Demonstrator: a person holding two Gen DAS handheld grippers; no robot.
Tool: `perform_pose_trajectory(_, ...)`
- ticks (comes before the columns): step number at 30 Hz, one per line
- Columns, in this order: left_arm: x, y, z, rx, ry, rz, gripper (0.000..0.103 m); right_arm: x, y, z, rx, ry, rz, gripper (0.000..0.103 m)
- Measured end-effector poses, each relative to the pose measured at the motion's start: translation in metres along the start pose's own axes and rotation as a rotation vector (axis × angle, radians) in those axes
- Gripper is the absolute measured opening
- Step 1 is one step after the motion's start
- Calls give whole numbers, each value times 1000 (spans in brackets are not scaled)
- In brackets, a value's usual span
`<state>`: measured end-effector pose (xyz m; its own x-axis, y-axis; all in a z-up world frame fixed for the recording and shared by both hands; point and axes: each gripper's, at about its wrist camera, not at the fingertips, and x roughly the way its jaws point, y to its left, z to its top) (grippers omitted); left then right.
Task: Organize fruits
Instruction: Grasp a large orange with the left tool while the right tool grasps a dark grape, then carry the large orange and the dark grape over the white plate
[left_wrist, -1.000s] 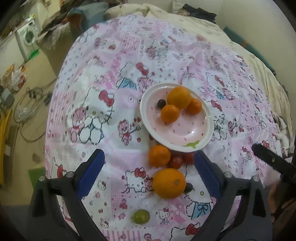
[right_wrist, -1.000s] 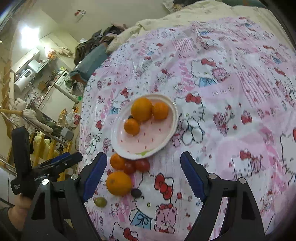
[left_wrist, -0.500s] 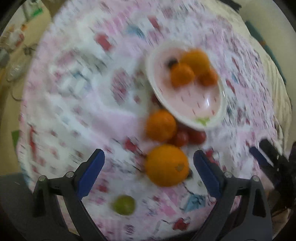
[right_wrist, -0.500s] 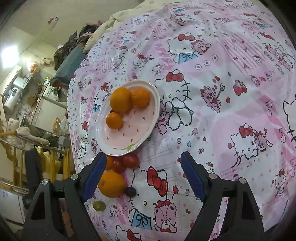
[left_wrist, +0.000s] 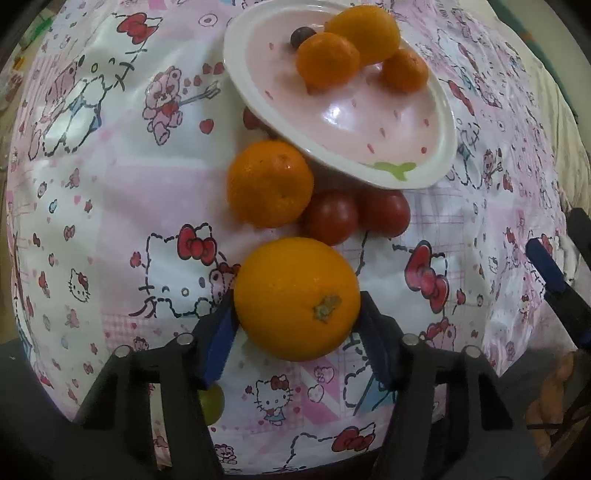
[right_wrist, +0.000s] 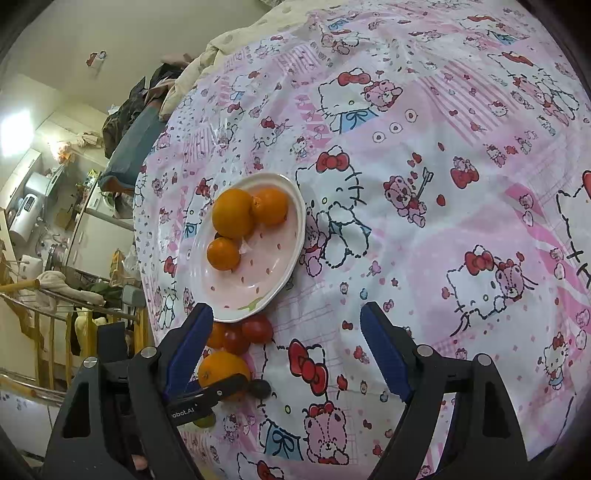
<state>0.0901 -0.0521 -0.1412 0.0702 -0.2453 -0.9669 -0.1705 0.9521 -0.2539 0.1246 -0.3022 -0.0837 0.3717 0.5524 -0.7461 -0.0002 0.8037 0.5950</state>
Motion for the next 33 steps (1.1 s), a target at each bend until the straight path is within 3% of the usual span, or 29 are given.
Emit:
perform_pose_trajectory(5,-13,10,-4,6,-10,-19,55,13,11,-6,-65,43,-20,84)
perform_pose_trajectory(9,-38,25,-8,8,-68,-26,55,38,27,-21,-157,151,-38,83)
perform_pose_trajectory(14,-64,50,-6,-28,-152,-14,55,69,54,-47,-331,261,-67,66)
perform_pose_trajectory(19,-81,71,-4,-43,-203,-5,55,95,80,-76,-526,315,-138,50)
perform_pose_trajectory(22,-81,74,-5,-53,-209,-7,55,106,83,-88,-583,350,-172,38)
perform_pose_trajectory(25,-81,79,-5,-60,-202,-14,55,111,88,-94,-639,346,-201,35)
perform_pose_trajectory(27,-81,80,-6,-60,-200,-10,55,112,89,-96,-663,347,-217,24)
perform_pose_trajectory(33,-82,73,-7,-32,-207,-3,55,105,88,-95,-658,342,-196,24)
